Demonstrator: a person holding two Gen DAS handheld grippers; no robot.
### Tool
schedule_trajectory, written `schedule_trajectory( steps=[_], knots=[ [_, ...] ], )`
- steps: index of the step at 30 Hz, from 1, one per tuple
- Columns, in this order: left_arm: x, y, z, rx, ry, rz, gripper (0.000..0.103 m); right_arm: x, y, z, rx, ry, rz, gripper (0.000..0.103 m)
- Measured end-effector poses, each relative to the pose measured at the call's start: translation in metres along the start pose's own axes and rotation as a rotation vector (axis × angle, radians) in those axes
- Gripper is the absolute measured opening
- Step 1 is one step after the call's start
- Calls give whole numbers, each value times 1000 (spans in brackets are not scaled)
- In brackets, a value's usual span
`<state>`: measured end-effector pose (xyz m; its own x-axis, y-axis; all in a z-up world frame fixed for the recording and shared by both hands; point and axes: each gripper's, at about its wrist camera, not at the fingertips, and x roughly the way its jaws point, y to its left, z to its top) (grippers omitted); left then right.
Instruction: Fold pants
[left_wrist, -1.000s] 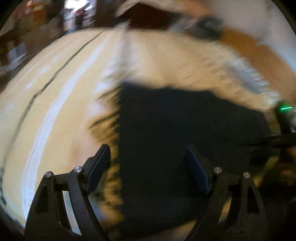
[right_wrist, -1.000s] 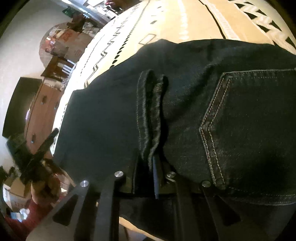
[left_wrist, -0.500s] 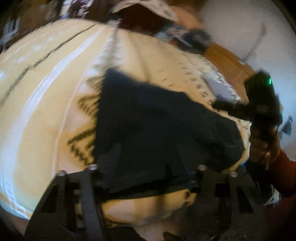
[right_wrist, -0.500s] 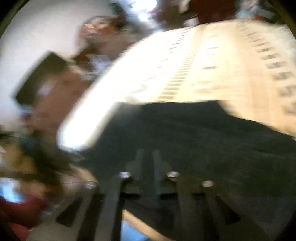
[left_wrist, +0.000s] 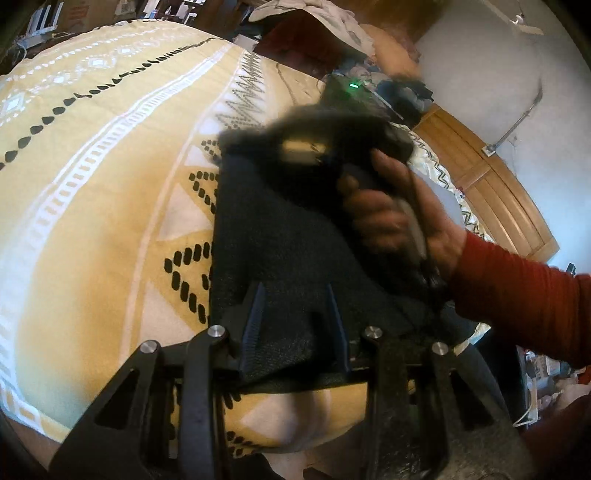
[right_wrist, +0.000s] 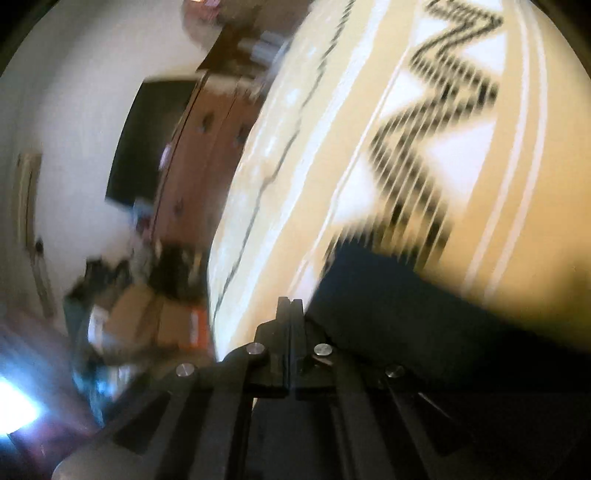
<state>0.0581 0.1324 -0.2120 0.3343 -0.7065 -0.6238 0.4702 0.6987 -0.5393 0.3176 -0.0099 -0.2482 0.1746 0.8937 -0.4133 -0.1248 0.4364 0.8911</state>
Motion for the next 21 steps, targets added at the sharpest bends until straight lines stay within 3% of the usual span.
schedule_trajectory(
  steps=[4, 8, 11, 14, 17, 19, 21],
  knots=[
    [-2, 2, -1, -2, 0, -12, 35, 18, -8, 13, -6, 15, -58, 0],
    [-6, 6, -1, -6, 6, -28, 35, 2, 9, 3, -23, -34, -106, 0],
    [-8, 12, -1, -26, 8, -54, 35, -67, 22, -39, -55, -125, -90, 6],
    [-9, 16, 0, -40, 10, -76, 35, -140, 6, -104, -31, -213, -143, 6],
    [-9, 20, 0, -44, 18, -97, 35, -195, -43, -171, 140, -300, -228, 2],
    [-9, 21, 3, -41, 37, -107, 35, -222, -77, -207, 263, -383, -161, 0],
    [-9, 21, 9, -38, 54, -100, 35, -236, -76, -226, 281, -440, -188, 0]
  ],
)
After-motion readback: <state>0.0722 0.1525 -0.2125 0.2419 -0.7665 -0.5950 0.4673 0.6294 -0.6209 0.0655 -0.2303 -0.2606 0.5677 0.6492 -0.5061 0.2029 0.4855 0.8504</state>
